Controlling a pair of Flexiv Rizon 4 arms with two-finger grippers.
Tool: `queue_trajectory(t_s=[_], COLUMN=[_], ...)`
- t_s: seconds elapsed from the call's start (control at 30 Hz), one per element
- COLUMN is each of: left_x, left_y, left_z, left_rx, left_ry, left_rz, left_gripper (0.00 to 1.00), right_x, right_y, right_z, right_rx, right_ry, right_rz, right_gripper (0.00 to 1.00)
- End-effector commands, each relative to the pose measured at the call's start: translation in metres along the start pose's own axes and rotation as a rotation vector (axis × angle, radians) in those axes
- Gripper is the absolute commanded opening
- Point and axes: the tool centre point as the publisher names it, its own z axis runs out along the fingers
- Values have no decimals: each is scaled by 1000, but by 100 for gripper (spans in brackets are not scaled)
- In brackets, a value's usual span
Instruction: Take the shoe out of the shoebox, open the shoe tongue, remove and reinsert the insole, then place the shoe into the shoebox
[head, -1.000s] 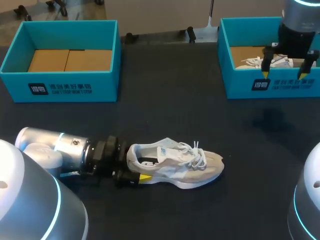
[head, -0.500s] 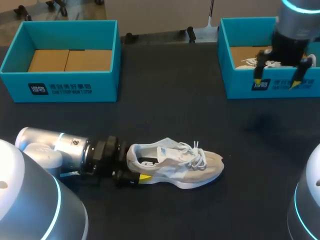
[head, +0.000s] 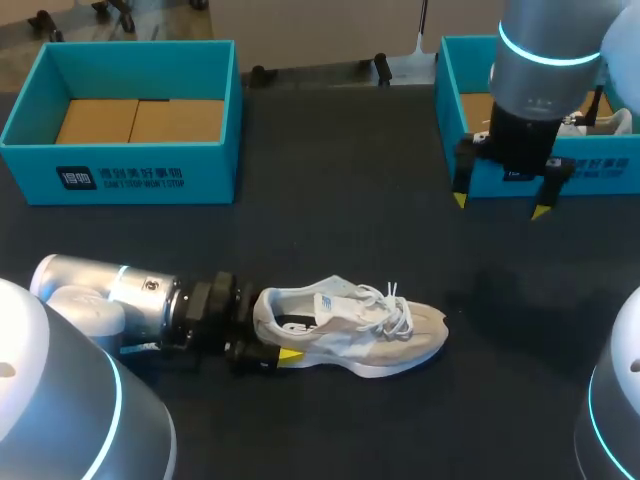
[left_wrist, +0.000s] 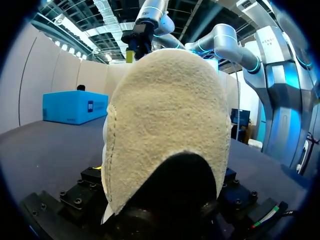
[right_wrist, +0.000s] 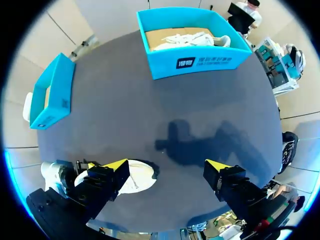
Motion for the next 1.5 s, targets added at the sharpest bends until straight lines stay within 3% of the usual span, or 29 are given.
queue_trajectory(t_s=[0.03,0.17,0.3,0.5,0.6,0.7,1.07,1.3,1.5], left_x=[1,1,1,1,1,1,1,1,1], left_y=[0,0,0,0,0,0,0,0,0], left_z=[0,0,0,0,0,0,0,0,0], left_rx=[0,0,0,0,0,0,0,0,0], left_ry=[-4,-4,-4,-4,-4,-4,-4,-4,-4], left_rz=[0,0,0,0,0,0,0,0,0], left_gripper=[0,0,0,0,0,0,0,0,0], right_x=[-5,-5,36,93,107,107,107,158,185], right_y=[-2,-2,-19,-63,-80,-89,-89,-116,-132], right_z=[1,1,10,20,24,23,23,30,32], right_rx=[-5,-5,-28,-49,-46,-23,-23,-56,-81], right_ry=[14,14,-25,-119,-61,-17,-17,-59,-109], right_rz=[1,1,-22,-33,-26,-19,-19,-201,-275], right_gripper=[100,100,100,100,100,100,100,100,100])
